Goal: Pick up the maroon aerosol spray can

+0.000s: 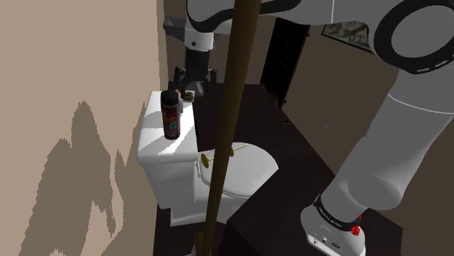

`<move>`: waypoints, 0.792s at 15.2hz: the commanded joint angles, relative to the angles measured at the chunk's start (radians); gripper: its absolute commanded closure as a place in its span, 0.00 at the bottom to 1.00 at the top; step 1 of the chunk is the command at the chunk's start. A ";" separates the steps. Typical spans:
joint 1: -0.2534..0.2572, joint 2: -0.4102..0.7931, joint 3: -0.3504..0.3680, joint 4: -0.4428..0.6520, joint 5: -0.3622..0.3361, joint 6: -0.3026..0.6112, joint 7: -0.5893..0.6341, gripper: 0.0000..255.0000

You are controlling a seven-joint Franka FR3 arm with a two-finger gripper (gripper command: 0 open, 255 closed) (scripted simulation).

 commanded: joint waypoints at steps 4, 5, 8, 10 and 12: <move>0.021 0.187 0.008 0.250 -0.006 -0.024 0.059 0.00; 0.026 0.227 0.009 0.306 -0.008 -0.032 0.071 0.00; 0.038 0.314 0.010 0.434 -0.012 -0.057 0.096 0.00; 0.038 0.314 0.010 0.406 -0.012 -0.030 0.092 0.00; 0.038 0.315 0.010 0.381 -0.011 -0.004 0.088 0.00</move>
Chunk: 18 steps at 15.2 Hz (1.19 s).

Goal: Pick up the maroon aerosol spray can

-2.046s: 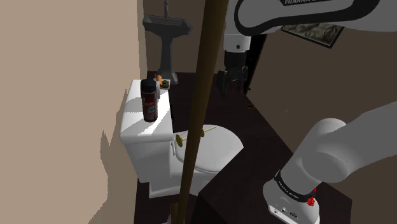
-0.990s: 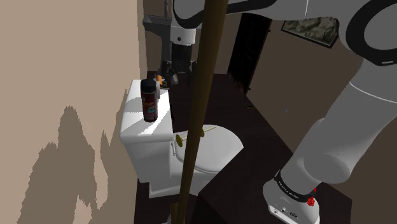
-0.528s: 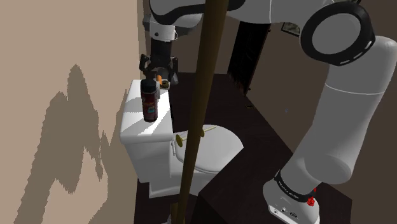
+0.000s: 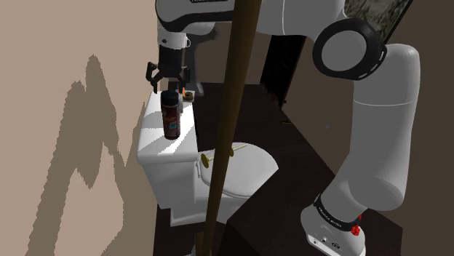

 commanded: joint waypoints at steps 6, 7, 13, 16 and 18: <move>-0.001 0.001 -0.001 -0.061 0.002 0.062 -0.009 1.00; -0.001 0.002 0.000 -0.059 0.002 0.061 -0.008 1.00; -0.001 0.004 -0.001 -0.056 0.002 0.059 -0.008 1.00; -0.001 -0.002 0.000 -0.051 0.002 0.049 -0.007 1.00; -0.001 -0.004 0.000 -0.027 0.001 0.024 -0.004 1.00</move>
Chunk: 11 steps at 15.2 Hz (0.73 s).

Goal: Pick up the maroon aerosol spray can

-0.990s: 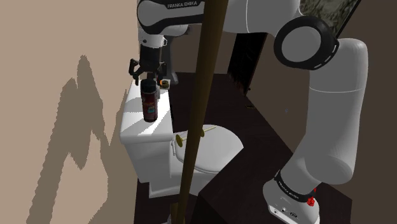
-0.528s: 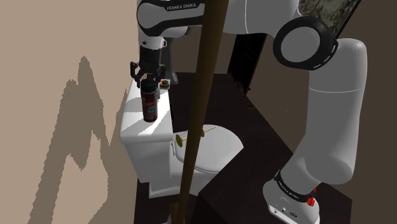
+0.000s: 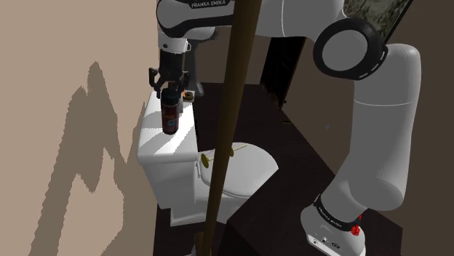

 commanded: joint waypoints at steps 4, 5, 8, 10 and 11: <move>0.001 0.000 0.001 0.066 -0.002 -0.065 0.010 1.00; 0.001 0.001 0.001 0.081 -0.002 -0.078 0.012 1.00; 0.002 0.004 0.001 0.126 -0.004 -0.120 0.018 1.00; 0.003 0.008 0.001 0.159 -0.005 -0.149 0.022 1.00; 0.003 0.010 0.001 0.176 -0.005 -0.163 0.024 1.00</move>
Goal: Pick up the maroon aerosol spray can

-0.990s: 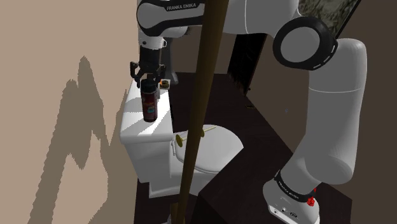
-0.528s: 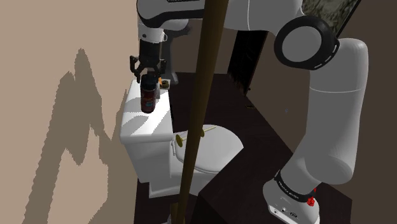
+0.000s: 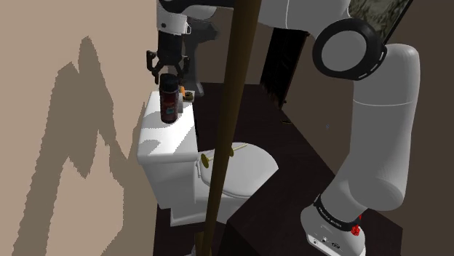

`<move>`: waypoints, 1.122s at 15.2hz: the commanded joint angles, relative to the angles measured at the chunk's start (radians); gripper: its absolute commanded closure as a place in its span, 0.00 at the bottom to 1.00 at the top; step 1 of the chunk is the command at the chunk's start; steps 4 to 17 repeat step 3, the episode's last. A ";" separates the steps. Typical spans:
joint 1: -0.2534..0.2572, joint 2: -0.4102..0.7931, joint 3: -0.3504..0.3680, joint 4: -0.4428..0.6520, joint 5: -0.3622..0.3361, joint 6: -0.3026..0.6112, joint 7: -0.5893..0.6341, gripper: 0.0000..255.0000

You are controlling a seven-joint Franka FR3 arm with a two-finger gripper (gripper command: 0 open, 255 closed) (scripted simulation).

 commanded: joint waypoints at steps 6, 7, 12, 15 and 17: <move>0.001 0.008 0.000 0.045 -0.002 -0.036 0.004 1.00; 0.001 0.008 0.000 0.045 -0.002 -0.036 0.004 1.00; 0.001 0.008 0.000 0.045 -0.002 -0.036 0.004 1.00; 0.001 0.008 0.000 0.045 -0.002 -0.036 0.004 1.00; 0.001 0.008 0.000 0.045 -0.002 -0.036 0.004 1.00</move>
